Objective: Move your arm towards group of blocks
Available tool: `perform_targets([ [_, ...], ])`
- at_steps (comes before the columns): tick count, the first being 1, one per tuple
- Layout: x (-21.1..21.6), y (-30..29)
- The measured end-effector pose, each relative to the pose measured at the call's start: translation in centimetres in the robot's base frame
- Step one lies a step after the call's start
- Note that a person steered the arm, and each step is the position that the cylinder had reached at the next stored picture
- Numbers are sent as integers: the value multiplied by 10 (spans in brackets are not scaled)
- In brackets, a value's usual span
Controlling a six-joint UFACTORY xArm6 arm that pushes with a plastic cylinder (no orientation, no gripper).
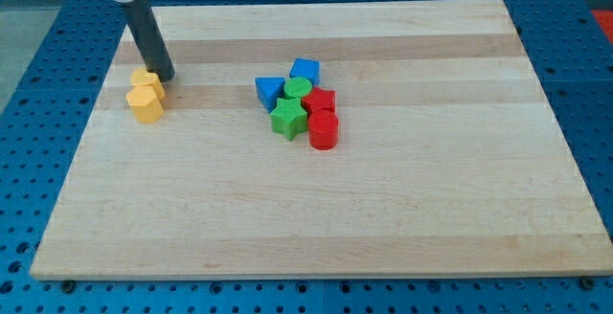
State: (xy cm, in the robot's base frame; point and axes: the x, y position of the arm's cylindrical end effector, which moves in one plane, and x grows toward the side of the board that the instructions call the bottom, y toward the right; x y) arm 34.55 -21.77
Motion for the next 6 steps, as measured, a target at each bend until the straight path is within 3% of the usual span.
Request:
perform_targets([
  [1,0,1],
  [3,5,55],
  [5,55,85],
  [6,58,121],
])
